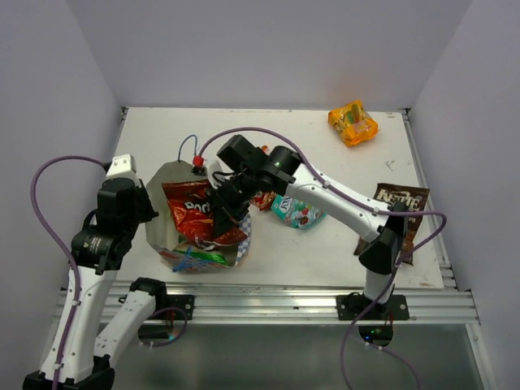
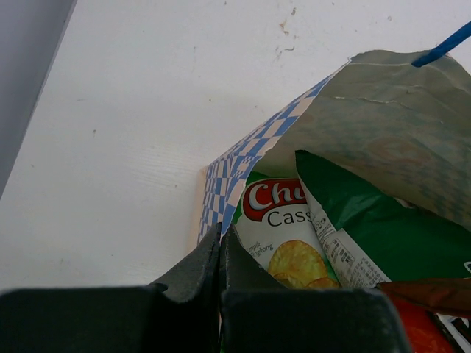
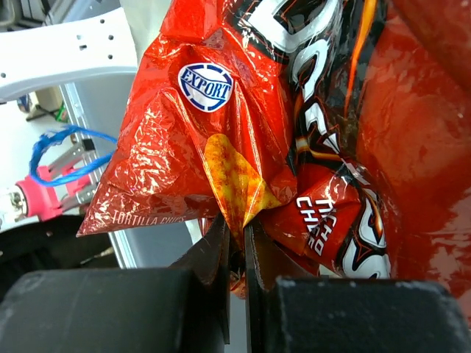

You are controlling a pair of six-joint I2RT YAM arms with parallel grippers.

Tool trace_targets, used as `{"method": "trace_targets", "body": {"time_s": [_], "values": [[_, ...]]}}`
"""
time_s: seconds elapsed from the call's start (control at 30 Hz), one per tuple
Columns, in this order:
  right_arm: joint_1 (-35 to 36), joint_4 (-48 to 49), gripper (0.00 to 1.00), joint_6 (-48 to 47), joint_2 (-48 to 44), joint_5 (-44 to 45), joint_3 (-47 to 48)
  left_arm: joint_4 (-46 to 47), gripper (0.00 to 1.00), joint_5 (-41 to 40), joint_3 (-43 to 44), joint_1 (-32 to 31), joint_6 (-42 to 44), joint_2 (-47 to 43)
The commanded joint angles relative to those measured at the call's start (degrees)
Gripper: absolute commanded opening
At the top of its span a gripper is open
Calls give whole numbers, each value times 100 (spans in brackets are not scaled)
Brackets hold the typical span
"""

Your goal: Place the snacks into the paper bag

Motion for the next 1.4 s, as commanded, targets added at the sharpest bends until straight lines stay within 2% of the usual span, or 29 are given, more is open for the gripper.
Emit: {"method": "trace_targets", "body": {"time_s": [0.0,0.13,0.27,0.47,0.6,0.63,0.67,0.7,0.73,0.77,0.8,0.83,0.9,0.93,0.97,1.0,1.03,1.07,1.13,1.37], "values": [[8,104,0,-184,-34,-87,389,0,0,39,-50,-31,49,-99],[16,-430,0,-403,764,351,1074,-18,0,-5,-67,-22,31,-160],[78,-906,0,-606,1318,686,1260,17,0,-31,-94,-22,22,-160],[140,-924,0,-624,1452,915,1260,61,0,-84,-111,-22,14,-187],[140,-1064,0,-580,1469,1265,1926,105,0,-75,-146,-22,22,-178],[148,-1282,6,-571,1487,1380,2198,123,0,-67,-164,-22,14,-169],[140,-1433,11,-571,1522,1555,3010,131,0,-40,-181,-22,31,-152],[140,-1547,24,-545,1540,1705,3445,158,0,-23,-190,-22,23,-143],[113,-1583,60,-484,1409,2037,3806,167,0,-5,-199,-22,40,-117],[26,-1496,72,-422,1217,2232,4175,184,0,30,-208,-22,49,-108],[-70,-1069,82,-300,989,2564,4118,184,0,30,-199,-22,58,-81],[-385,-752,86,-220,308,2707,3490,193,0,39,-199,-22,58,-64],[-912,186,89,60,-355,2805,2540,211,0,48,-208,-22,75,-46],[-1472,401,89,105,-872,2935,2074,219,0,56,-199,-22,75,-37],[-1721,542,90,62,-1016,3076,1364,219,0,65,-199,-22,84,-37],[-1906,683,93,-191,-1113,3286,1088,228,0,65,-190,-22,75,-37],[-2204,719,93,-358,-1158,3567,859,237,0,83,-182,-22,93,-37],[-2346,728,93,-499,-1045,4205,578,237,0,83,-173,-22,93,-29],[-2828,623,93,-650,-826,4927,479,237,0,83,-138,-22,110,-2],[-4139,912,93,-536,282,5687,232,176,0,-14,-111,-31,40,-55]]}}
